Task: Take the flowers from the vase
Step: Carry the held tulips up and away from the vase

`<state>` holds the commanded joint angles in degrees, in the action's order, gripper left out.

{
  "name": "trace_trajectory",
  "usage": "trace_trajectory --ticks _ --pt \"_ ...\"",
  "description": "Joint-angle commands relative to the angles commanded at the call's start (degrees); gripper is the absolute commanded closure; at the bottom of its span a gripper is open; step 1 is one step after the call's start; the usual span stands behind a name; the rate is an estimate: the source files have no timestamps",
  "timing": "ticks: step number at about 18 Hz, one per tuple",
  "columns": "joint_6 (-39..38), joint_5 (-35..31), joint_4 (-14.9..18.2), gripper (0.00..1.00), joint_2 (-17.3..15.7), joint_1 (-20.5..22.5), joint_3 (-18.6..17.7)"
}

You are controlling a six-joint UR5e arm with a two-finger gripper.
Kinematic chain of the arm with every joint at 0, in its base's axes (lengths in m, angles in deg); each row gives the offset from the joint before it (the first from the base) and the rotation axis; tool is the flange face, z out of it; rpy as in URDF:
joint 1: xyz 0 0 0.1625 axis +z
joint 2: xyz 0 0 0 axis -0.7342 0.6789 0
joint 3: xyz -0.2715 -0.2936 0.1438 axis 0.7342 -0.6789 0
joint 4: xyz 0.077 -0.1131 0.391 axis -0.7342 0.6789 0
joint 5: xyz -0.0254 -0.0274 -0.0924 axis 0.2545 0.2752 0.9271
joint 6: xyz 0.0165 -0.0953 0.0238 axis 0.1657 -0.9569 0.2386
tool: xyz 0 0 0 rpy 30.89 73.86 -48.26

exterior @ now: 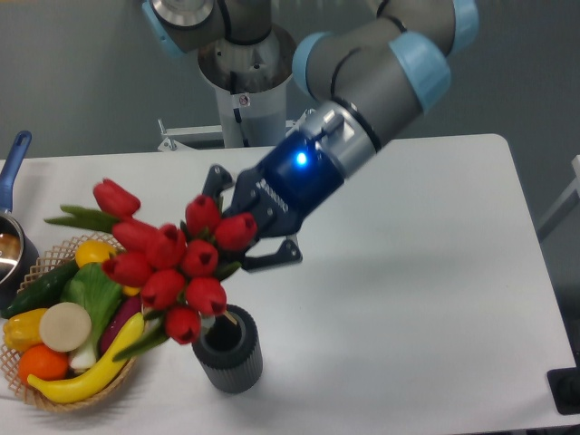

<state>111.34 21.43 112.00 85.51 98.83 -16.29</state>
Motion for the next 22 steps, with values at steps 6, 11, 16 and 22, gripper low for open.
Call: trace_trajectory --ticks 6,11,16,22 --pt "0.9 -0.3 0.0 0.72 0.1 6.8 -1.4" --pt "1.2 -0.4 -0.1 0.72 0.3 12.1 -1.4" --pt "4.0 -0.4 -0.3 0.72 2.0 16.3 -1.5" --pt "5.5 -0.4 -0.4 0.72 2.8 16.5 -1.8"
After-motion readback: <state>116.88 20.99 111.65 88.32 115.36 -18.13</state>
